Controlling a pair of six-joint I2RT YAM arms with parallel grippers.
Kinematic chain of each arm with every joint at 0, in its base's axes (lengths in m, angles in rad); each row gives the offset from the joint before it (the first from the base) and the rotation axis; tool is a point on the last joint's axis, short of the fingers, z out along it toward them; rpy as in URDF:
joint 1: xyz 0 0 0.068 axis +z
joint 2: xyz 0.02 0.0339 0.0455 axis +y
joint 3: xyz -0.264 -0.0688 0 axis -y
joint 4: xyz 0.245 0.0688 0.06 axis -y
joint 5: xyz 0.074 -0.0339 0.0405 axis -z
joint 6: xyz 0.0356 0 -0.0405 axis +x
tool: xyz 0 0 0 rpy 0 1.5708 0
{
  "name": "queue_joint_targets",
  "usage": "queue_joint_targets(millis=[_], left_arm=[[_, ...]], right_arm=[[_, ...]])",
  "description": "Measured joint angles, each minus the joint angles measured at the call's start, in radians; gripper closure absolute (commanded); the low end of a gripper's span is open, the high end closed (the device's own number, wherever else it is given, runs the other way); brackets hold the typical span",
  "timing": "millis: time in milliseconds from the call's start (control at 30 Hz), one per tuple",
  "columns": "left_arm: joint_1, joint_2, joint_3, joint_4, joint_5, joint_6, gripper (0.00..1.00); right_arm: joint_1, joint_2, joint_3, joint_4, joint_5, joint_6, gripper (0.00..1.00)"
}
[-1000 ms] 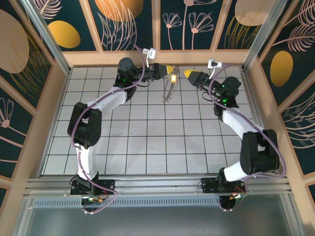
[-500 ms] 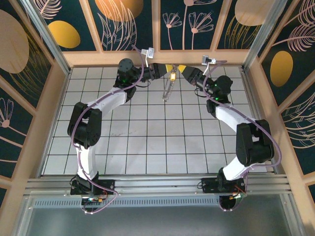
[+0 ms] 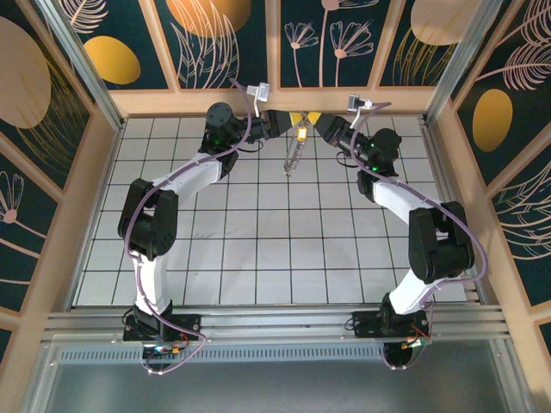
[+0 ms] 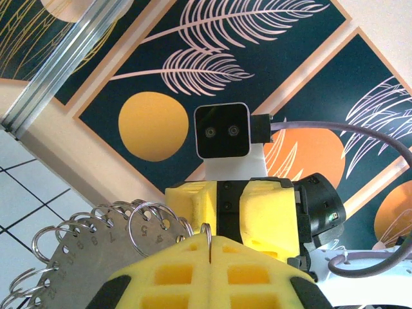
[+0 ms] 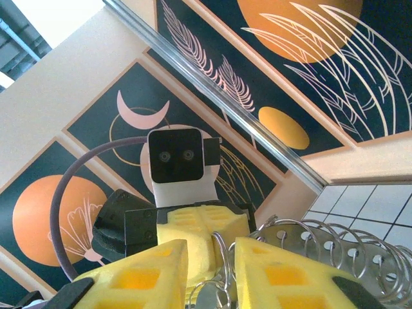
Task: Put the keys on the keyring
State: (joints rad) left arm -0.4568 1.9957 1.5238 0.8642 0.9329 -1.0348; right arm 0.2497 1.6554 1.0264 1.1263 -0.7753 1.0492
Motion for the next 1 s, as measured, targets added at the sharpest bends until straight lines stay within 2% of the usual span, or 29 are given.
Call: queue_joint_targets(millis=[400, 600, 733, 1000], left_arm=[[0.000, 0.000, 0.000, 0.000, 0.000, 0.000, 1.00], [0.000, 0.000, 0.000, 0.008, 0.001, 0.000, 1.00], [0.000, 0.000, 0.000, 0.008, 0.000, 0.000, 1.00], [0.000, 0.000, 0.000, 0.011, 0.000, -0.003, 1.00]], right_arm=[[0.015, 0.017, 0.019, 0.000, -0.003, 0.001, 0.73], [0.016, 0.019, 0.021, -0.001, -0.003, -0.001, 0.83], [0.016, 0.025, 0.021, -0.004, -0.003, 0.000, 0.81], [0.019, 0.026, 0.021, -0.008, -0.003, -0.005, 1.00]])
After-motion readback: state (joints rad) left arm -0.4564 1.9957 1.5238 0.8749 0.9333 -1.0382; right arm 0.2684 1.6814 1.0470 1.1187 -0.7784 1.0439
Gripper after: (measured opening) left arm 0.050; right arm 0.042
